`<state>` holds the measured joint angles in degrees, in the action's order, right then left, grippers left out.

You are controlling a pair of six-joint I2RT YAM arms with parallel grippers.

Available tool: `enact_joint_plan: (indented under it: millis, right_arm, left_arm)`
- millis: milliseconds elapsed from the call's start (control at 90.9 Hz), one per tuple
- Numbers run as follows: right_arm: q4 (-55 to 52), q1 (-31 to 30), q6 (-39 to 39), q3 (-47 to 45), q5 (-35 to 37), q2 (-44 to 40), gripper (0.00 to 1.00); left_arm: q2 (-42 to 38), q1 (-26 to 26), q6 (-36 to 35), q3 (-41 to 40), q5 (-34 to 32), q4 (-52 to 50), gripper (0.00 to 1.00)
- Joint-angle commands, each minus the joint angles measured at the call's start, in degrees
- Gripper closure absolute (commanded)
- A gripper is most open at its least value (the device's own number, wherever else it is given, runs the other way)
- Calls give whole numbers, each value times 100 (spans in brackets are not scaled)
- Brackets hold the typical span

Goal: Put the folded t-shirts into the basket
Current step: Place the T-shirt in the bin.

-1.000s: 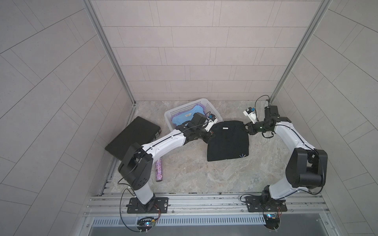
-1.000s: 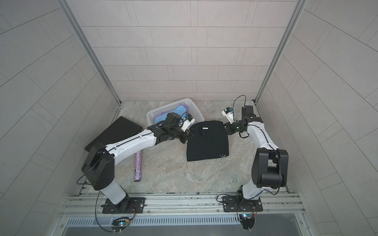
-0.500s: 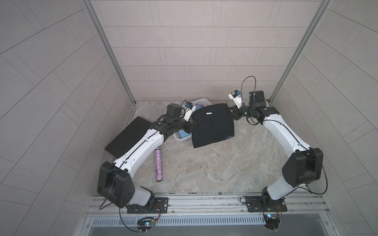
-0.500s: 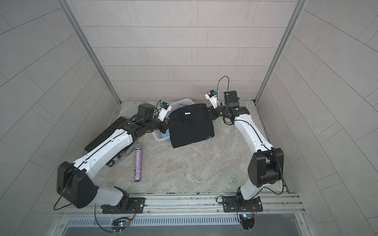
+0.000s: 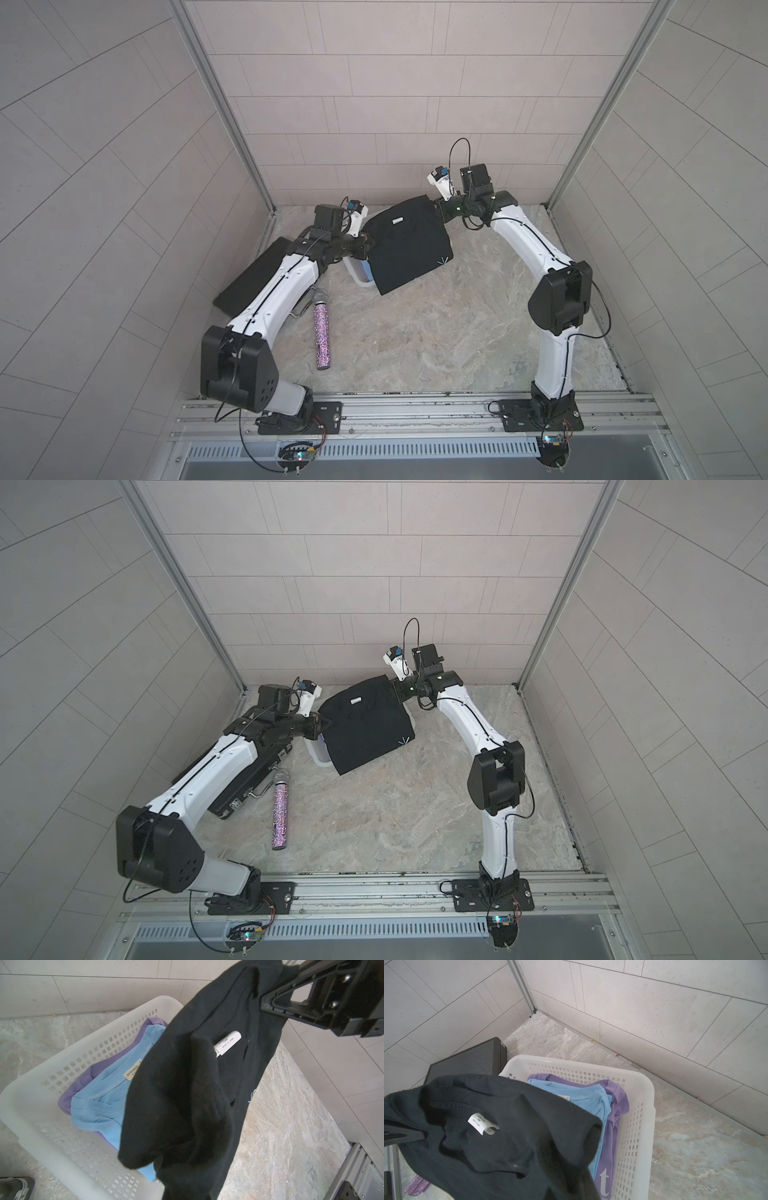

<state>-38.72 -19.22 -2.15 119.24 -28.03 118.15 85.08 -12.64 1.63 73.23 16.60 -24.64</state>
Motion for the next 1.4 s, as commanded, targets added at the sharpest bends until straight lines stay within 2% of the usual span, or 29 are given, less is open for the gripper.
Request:
enact_joint_plan:
  millis: [0, 165, 352, 957, 1387]
  right_arm:
    - [-295, -16, 92, 729, 261, 372, 100]
    - [-792, -85, 140, 1871, 319, 1283, 100]
    - [-958, -193, 102, 2535, 415, 1948, 100]
    - [-1032, -239, -192, 3571, 673, 3128, 100]
    - [-962, -190, -383, 3854, 642, 3338, 100]
  left_arm:
    - [265, 228, 91, 349, 185, -228, 100]
    - [766, 402, 43, 558, 98, -236, 100]
    - [1242, 566, -52, 736, 21, -233, 100]
    - [2160, 815, -278, 1143, -196, -240, 100]
    - [2604, 891, -370, 1753, -226, -470, 100]
